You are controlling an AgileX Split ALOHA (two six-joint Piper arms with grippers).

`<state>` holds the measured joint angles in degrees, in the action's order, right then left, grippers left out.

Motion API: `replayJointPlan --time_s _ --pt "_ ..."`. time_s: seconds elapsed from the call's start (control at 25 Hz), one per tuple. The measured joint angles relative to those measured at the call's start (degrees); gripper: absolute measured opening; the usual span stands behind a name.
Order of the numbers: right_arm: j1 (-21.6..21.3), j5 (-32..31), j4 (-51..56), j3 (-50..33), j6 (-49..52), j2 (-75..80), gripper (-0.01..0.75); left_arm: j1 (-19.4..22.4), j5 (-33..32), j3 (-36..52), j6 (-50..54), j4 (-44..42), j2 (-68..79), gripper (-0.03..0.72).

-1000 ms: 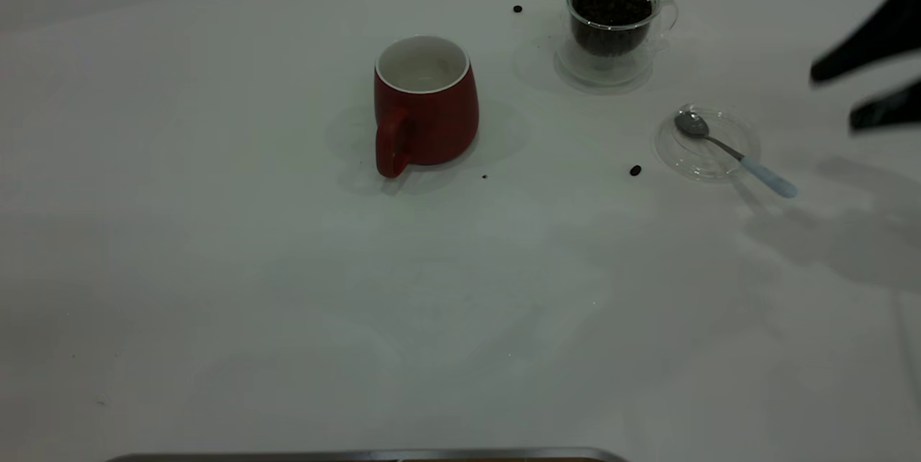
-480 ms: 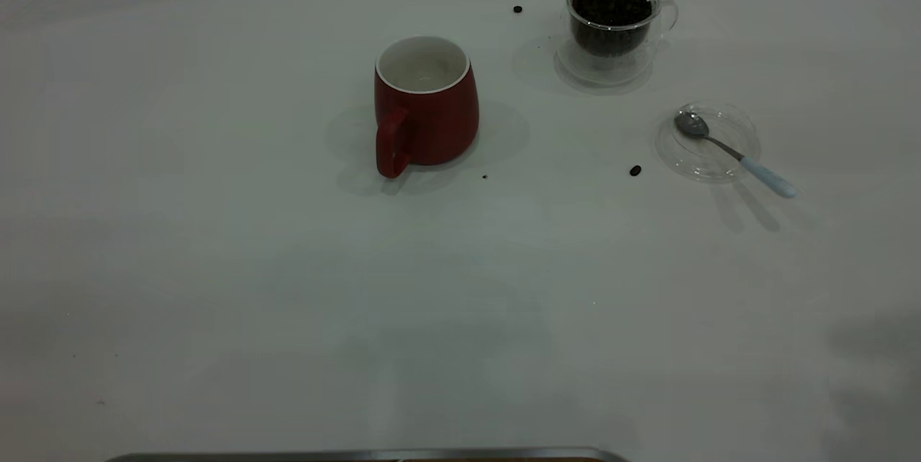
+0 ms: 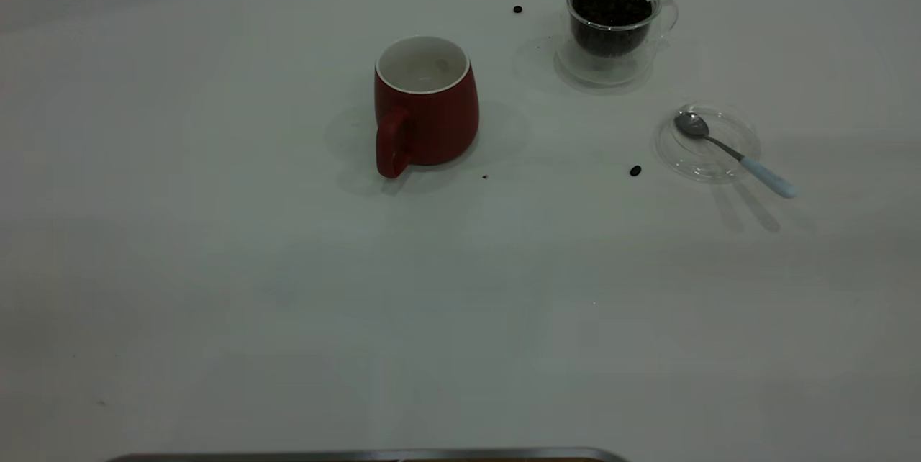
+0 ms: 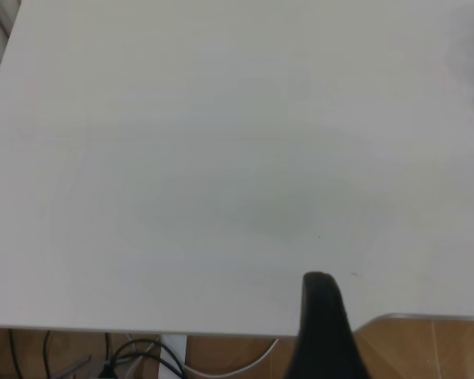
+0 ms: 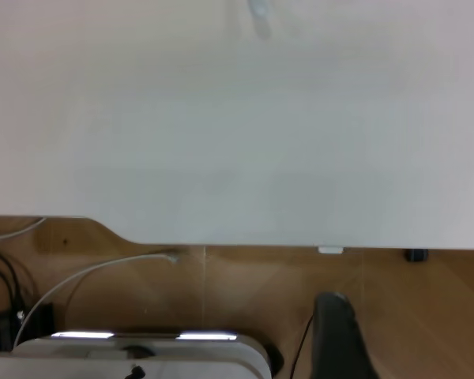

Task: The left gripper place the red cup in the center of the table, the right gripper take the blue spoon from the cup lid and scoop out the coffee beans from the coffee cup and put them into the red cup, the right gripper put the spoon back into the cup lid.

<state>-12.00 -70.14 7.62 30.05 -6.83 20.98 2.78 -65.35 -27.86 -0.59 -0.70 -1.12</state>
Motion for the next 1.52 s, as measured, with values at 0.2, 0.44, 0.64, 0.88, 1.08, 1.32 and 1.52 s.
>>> replayJointPlan --time_s 0.2,0.44,0.64,0.88,1.08,1.32,1.52 --pt "0.0 6.73 0.77 -2.47 0.48 -5.49 0.499 0.0 0.0 0.0 0.0 0.0 0.0 0.593" --pt "0.0 6.87 1.07 -3.22 0.52 -7.77 0.482 0.0 0.0 0.0 0.0 0.0 0.0 0.593" --pt "0.0 6.81 1.07 -3.22 0.54 -12.3 0.462 0.0 0.0 0.0 0.0 0.0 0.0 0.593" --pt "0.0 6.69 1.07 -3.22 0.59 -19.58 0.438 0.0 0.0 0.0 0.0 0.0 0.0 0.593" --pt "0.39 6.34 1.14 -3.22 0.71 -21.92 0.421 0.0 0.0 0.0 0.0 0.0 0.0 0.593" --pt "0.52 6.34 1.15 -3.22 0.9 -21.92 0.419 0.0 0.0 0.0 0.0 0.0 0.0 0.593" --pt "0.52 6.34 1.15 -3.22 0.9 -21.92 0.418 0.0 0.0 0.0 0.0 0.0 0.0 0.593"
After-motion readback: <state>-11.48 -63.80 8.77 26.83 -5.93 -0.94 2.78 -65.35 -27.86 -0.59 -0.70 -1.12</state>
